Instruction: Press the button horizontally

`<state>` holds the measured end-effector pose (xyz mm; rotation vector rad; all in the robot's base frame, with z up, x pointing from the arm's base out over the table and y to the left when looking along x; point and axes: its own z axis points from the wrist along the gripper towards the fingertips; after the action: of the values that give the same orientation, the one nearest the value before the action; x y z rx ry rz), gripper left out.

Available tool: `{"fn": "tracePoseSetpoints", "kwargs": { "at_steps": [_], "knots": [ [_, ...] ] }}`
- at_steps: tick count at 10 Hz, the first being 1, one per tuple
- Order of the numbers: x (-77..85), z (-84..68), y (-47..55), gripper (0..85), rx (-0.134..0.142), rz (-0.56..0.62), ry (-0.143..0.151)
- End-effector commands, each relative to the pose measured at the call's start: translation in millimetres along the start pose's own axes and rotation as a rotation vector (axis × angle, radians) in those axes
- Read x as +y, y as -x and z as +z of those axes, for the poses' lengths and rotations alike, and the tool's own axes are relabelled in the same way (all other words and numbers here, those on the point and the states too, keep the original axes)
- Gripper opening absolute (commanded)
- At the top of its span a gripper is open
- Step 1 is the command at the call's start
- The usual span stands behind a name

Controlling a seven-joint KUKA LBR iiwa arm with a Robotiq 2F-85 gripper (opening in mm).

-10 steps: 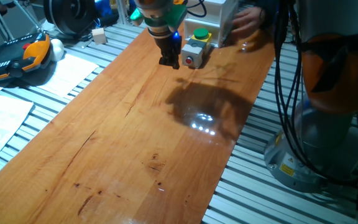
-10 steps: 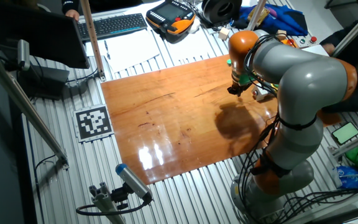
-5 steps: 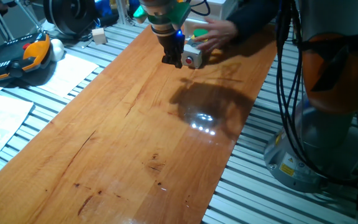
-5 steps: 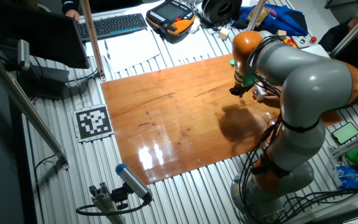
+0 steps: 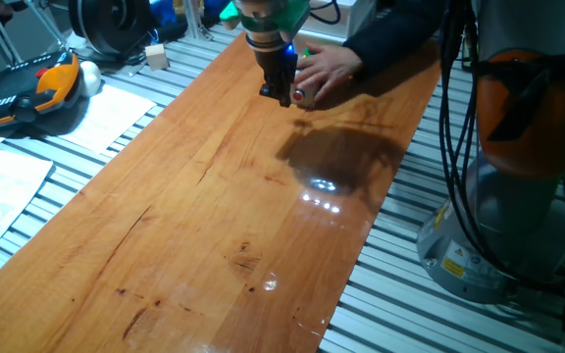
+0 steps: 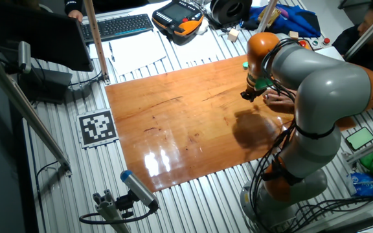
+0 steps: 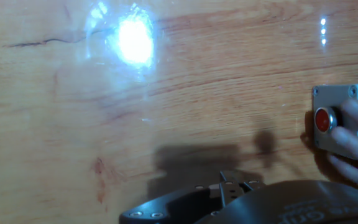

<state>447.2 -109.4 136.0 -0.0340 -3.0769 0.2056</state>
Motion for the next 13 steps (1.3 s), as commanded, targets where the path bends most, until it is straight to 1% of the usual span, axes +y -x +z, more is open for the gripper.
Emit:
{"fn": "tracePoseSetpoints", "kwargs": {
  "at_steps": [1, 3, 5, 13],
  "knots": [
    [0.7, 0.8, 0.0, 0.0, -0.003, 0.000, 0.001],
    [2.3, 2.6, -1.1, 0.0, -0.006, -0.002, 0.001],
    [5.1, 5.3, -3.1, 0.0, -0.015, 0.000, -0.006],
    [5.3, 6.7, -0.3, 0.0, -0.005, -0.003, -0.005]
  ]
}}
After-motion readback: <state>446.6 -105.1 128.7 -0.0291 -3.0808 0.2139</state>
